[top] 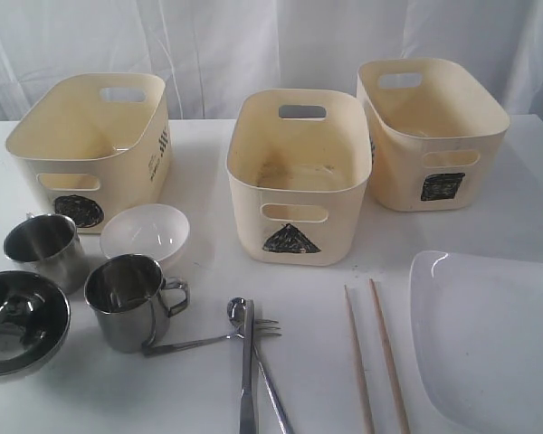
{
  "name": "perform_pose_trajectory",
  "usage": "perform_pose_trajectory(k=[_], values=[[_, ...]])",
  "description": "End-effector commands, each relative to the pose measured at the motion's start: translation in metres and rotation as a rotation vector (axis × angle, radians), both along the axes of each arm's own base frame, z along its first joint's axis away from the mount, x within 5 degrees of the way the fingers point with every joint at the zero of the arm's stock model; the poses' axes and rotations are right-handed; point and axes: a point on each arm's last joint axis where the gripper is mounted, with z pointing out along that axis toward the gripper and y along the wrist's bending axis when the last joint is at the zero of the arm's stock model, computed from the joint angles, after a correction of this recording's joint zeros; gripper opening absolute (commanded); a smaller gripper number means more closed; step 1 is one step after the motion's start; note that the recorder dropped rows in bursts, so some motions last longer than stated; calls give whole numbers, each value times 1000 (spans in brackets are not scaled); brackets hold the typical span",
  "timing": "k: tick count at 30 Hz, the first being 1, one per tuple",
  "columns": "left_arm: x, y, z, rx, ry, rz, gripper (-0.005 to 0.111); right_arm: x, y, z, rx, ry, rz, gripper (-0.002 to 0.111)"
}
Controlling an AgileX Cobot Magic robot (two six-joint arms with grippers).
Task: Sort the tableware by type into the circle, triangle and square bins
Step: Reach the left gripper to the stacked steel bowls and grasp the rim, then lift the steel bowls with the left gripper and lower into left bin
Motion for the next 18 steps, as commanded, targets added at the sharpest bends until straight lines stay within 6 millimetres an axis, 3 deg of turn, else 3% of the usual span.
perform_pose_trajectory(k=[1, 5, 9, 18], values=[[-15, 1, 27, 3, -80, -3, 0, 0, 0, 1, -2, -10, -3, 0], [-18, 1, 59, 0, -196, -4, 0, 0, 0, 1, -2, -10, -3, 0], [-6, 1, 91, 1, -347, -5, 0, 0, 0, 1, -2, -10, -3, 0], [70, 0, 142, 30, -576, -43, 0, 0, 0, 1, 15, -10, -8, 0]])
